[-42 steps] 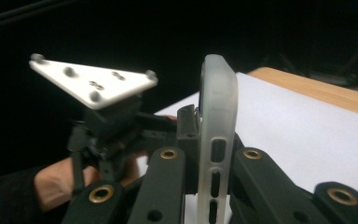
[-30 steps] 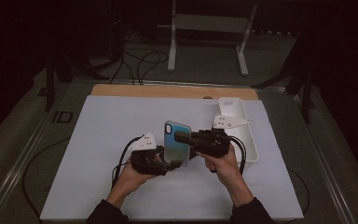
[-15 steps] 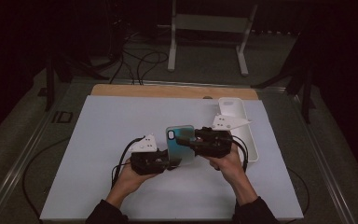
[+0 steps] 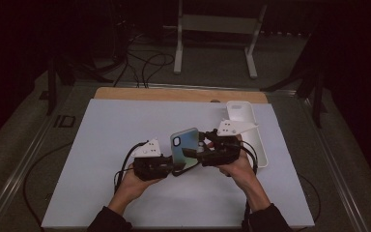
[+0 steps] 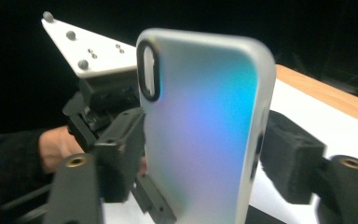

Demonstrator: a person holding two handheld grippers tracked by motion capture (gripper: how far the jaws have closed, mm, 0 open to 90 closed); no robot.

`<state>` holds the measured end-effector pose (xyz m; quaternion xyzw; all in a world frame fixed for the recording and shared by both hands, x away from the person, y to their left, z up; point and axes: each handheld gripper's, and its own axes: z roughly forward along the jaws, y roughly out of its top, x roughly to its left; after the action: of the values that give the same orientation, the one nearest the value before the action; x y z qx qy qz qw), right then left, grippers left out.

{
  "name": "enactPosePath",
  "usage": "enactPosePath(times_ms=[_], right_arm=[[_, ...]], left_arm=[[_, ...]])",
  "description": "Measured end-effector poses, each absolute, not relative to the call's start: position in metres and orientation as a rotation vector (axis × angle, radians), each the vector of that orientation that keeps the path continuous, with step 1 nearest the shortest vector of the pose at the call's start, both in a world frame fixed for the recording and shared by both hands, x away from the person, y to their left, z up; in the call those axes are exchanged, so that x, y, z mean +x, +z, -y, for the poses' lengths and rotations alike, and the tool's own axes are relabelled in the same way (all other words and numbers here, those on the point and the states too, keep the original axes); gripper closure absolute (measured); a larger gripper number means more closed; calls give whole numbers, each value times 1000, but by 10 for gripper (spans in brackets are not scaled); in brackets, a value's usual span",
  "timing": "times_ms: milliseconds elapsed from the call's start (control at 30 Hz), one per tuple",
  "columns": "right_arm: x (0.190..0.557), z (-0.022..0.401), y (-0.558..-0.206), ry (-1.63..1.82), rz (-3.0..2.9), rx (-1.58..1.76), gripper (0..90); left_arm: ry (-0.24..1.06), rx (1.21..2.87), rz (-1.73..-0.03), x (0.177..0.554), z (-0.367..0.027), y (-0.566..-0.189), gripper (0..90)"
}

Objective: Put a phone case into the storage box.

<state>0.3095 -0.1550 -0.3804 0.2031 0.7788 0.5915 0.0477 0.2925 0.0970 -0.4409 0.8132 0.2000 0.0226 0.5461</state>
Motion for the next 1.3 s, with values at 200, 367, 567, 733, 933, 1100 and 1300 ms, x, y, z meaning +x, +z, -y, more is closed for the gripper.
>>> enactPosePath(times_ms=[200,367,567,733,933,1100,1300], right_arm=[[307,151,-380,1692,-2339,684,147],[305,150,-379,1625,-2311,745,108],[304,151,-380,1602,-2284,807,86],[304,151,-380,1601,-2268,831,86],[304,148,-377,1610,-2239,852,86],[305,145,-375,1611,-2223,871,86],[305,140,-374,1603,-2213,872,86]], left_arm=[[117,1945,-531,292,-99,-439,812],[159,1946,-578,292,-99,-439,811],[204,1937,-634,292,-102,-439,810],[248,1921,-689,292,-106,-439,811],[300,1915,-737,291,-108,-439,810],[340,1918,-773,289,-106,-441,810],[357,1917,-799,289,-105,-442,810]])
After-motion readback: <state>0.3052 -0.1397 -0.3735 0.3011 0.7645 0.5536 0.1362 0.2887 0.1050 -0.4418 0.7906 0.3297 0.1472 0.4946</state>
